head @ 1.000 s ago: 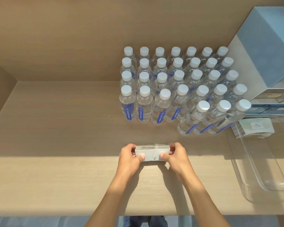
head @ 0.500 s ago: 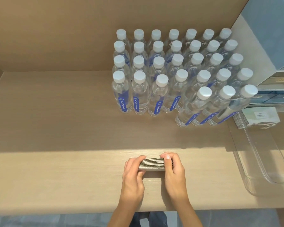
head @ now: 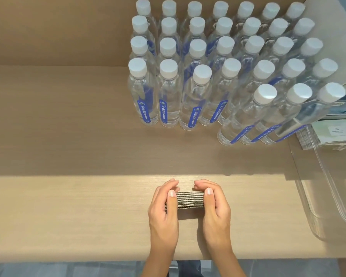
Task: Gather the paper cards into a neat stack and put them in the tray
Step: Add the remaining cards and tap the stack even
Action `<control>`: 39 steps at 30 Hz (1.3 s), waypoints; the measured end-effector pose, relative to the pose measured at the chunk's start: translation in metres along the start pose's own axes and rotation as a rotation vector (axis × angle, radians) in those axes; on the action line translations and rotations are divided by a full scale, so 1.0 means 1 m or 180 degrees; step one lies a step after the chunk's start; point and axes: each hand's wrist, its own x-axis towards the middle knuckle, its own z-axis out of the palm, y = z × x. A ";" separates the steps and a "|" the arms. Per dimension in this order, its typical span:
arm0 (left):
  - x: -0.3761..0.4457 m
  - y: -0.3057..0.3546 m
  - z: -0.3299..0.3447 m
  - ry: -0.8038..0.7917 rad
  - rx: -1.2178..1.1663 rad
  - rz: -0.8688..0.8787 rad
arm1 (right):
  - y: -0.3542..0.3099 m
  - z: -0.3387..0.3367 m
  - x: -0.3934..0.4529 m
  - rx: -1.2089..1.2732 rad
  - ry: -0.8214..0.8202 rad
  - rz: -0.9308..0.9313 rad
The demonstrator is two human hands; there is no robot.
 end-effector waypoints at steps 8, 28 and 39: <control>0.008 0.004 0.000 -0.0064 0.0186 0.0265 | 0.006 0.000 0.003 -0.0220 0.0057 -0.0098; 0.020 -0.002 -0.022 -0.1154 0.0242 0.0415 | 0.004 -0.001 0.007 -0.0339 -0.0047 -0.0120; 0.023 0.000 -0.024 -0.1227 0.0687 0.0722 | 0.002 -0.036 0.021 -0.0872 -0.1465 -0.0213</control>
